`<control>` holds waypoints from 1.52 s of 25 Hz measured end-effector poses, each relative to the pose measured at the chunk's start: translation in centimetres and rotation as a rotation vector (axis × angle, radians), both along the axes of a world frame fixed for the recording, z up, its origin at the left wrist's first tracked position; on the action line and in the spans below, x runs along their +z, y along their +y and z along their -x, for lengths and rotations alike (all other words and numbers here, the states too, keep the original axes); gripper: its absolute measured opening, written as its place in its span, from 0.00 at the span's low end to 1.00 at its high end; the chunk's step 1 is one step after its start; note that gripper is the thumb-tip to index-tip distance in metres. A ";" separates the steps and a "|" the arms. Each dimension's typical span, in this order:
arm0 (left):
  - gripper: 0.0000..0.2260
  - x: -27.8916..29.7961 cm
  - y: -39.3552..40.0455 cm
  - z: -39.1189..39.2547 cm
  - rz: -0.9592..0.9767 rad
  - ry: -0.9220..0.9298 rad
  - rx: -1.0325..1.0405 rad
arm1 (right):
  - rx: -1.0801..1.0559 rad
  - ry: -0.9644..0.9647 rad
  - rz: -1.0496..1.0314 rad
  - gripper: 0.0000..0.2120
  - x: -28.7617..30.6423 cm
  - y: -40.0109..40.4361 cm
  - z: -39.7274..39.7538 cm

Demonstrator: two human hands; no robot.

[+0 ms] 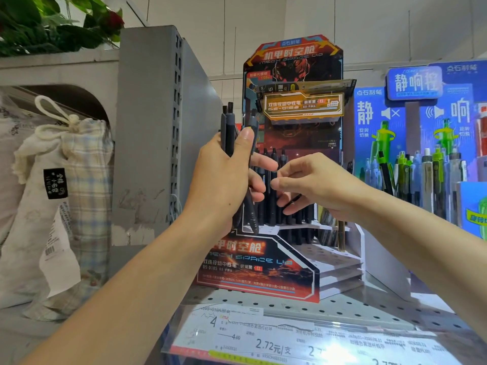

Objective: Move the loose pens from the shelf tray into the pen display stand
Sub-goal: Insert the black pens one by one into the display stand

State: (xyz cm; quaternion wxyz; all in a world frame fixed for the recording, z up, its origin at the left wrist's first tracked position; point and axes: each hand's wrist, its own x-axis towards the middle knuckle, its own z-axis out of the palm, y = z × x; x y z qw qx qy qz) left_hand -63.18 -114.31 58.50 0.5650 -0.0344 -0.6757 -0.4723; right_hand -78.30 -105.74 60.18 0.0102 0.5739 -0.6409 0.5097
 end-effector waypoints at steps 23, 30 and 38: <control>0.14 0.2 -0.2 -1.2 0.048 -0.019 0.174 | 0.336 -0.343 0.389 0.06 2.5 1.6 -1.7; 0.11 -0.1 -0.3 -1.3 0.039 0.010 0.155 | 0.116 -0.201 0.316 0.04 1.2 0.8 -1.4; 0.04 0.1 0.1 -0.9 0.016 0.023 0.086 | 0.059 -0.127 0.246 0.04 0.3 -0.2 -1.5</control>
